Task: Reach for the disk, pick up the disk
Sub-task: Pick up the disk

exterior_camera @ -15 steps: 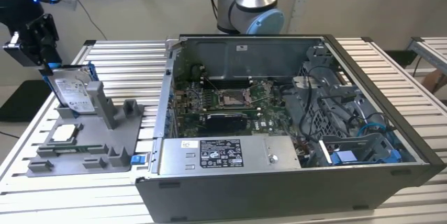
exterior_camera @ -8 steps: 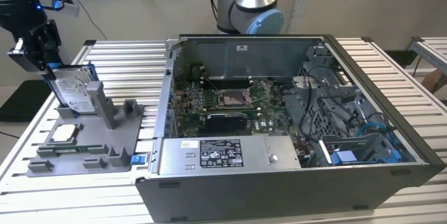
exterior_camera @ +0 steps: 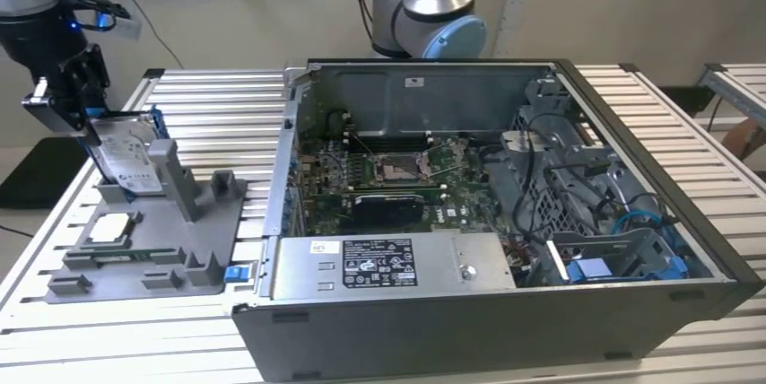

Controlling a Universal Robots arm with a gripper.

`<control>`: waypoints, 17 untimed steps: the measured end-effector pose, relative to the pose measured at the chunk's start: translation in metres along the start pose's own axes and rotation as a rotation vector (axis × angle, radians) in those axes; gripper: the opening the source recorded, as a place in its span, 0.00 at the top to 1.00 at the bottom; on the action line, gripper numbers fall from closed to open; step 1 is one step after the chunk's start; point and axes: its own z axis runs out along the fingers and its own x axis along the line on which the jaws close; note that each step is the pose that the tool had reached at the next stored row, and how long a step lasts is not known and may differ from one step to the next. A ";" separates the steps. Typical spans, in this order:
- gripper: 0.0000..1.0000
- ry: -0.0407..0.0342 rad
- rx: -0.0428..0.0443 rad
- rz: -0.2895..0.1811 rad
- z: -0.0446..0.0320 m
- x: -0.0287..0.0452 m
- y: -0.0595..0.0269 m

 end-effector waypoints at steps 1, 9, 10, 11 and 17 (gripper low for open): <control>0.00 0.0000 0.0000 0.000 0.0019 0.0000 -0.0001; 0.00 0.0000 -0.0001 -0.001 0.0163 -0.0004 -0.0039; 0.00 0.0000 0.0000 -0.001 0.0182 -0.0004 -0.0040; 0.00 0.0000 0.0000 -0.001 0.0199 -0.0005 -0.0041; 0.00 -0.0028 -0.0005 -0.001 0.0269 -0.0005 -0.0042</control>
